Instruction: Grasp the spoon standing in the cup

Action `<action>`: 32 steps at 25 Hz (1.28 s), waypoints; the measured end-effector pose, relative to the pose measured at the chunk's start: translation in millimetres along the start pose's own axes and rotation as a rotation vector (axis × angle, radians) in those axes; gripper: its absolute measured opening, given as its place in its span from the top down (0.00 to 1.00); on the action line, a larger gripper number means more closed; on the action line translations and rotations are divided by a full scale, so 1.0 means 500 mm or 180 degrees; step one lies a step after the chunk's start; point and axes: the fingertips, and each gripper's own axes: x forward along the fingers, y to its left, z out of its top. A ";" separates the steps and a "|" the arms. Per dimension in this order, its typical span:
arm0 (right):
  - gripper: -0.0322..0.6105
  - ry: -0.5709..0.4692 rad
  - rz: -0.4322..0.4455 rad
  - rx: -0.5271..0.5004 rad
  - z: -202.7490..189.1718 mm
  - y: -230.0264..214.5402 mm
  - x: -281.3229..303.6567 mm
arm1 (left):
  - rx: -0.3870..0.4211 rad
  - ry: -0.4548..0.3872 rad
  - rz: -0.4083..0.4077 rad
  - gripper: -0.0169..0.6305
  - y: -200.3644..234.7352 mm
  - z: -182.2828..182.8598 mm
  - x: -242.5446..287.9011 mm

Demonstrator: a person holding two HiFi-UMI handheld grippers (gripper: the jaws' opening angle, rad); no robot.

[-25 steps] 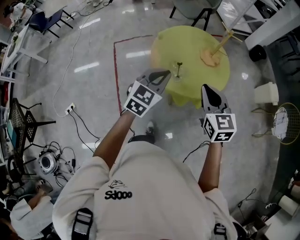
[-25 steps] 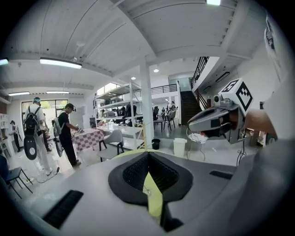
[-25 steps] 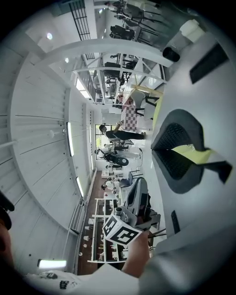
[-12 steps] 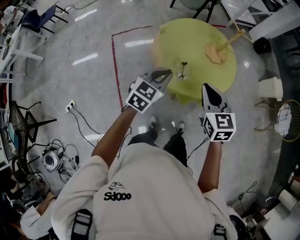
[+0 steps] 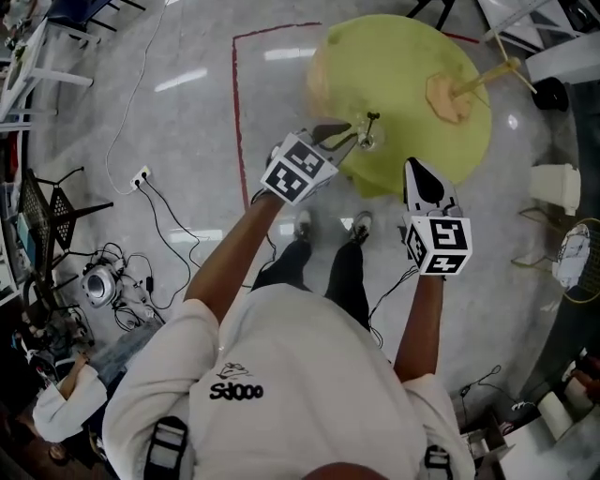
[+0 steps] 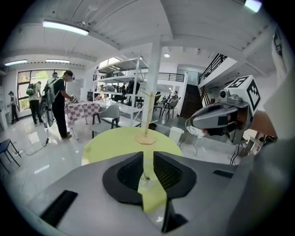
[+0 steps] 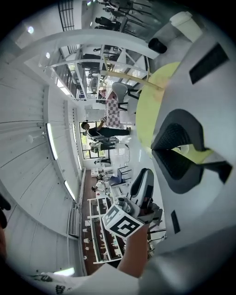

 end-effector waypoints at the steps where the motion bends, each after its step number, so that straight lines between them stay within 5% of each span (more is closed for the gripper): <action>1: 0.92 0.0023 0.0026 0.0011 -0.007 -0.006 0.008 | -0.0034 0.0027 -0.0004 0.84 0.002 -0.007 0.012; 19: 0.92 0.0399 0.0242 0.0299 -0.126 -0.093 0.098 | -0.0268 0.0391 -0.0022 0.73 0.067 -0.062 0.215; 32: 0.92 0.0483 0.0279 0.0376 -0.140 -0.105 0.099 | -0.0183 0.0488 -0.0108 0.87 0.062 -0.055 0.234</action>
